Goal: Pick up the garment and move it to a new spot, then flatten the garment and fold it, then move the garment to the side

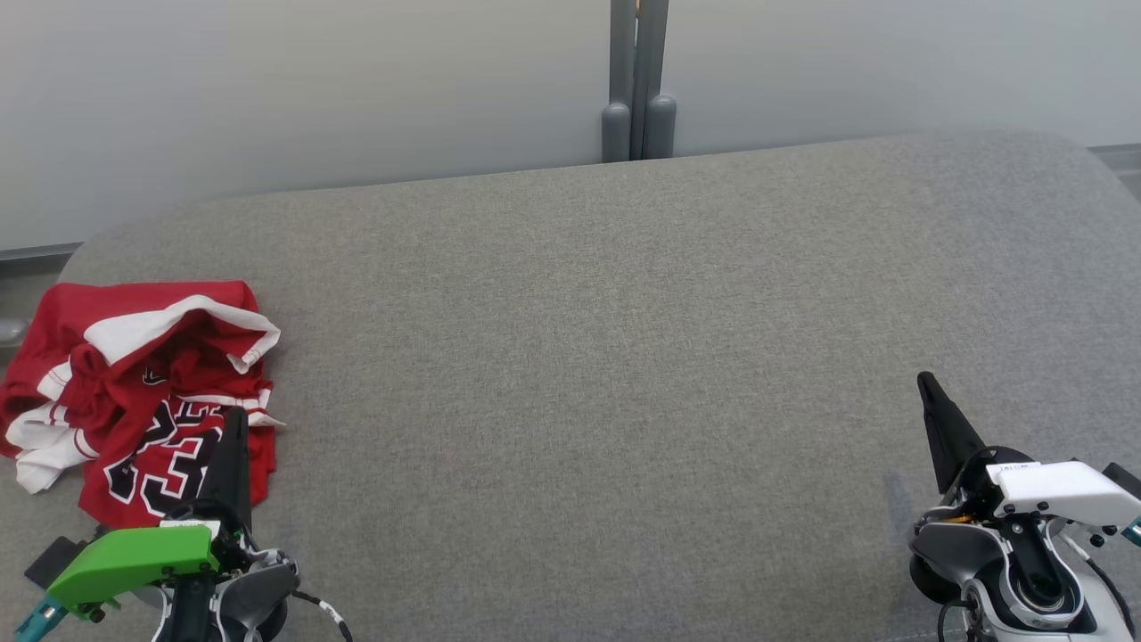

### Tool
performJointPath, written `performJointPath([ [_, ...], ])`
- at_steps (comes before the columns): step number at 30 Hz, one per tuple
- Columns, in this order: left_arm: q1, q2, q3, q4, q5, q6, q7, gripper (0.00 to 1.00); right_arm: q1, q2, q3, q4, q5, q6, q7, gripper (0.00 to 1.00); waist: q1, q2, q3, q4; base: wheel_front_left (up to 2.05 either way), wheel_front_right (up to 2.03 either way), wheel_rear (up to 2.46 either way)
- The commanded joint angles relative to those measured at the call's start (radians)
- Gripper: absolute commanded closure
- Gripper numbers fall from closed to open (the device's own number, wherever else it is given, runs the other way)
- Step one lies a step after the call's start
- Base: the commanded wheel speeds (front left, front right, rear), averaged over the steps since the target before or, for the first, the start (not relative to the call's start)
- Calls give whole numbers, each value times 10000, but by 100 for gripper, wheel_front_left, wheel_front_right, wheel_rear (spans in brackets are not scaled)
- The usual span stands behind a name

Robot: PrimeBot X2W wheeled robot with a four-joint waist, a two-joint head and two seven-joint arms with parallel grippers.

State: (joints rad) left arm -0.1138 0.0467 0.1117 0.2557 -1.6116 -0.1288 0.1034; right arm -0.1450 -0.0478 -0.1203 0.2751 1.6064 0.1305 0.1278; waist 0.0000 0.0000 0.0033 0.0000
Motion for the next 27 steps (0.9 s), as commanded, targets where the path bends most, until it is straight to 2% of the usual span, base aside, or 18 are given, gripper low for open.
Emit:
performJointPath([
  [1,-118,68,22,-32,-12,-51,-1,100,132,-46,-14,-32,51,4,23,100,0,0,0,0,0,0,0],
  [19,-118,68,22,-32,-12,-51,-1,100,131,-46,-14,-32,50,4,22,100,0,0,0,0,0,0,0],
  [20,12,-6,-4,29,1,2,-1,0,7,4,4,36,-2,0,0,0,0,0,0,0,0,0,0],
  [27,269,-14,-136,333,232,26,-187,0,197,52,170,229,-152,-2,-167,0,0,0,11,-1,0,0,0],
])
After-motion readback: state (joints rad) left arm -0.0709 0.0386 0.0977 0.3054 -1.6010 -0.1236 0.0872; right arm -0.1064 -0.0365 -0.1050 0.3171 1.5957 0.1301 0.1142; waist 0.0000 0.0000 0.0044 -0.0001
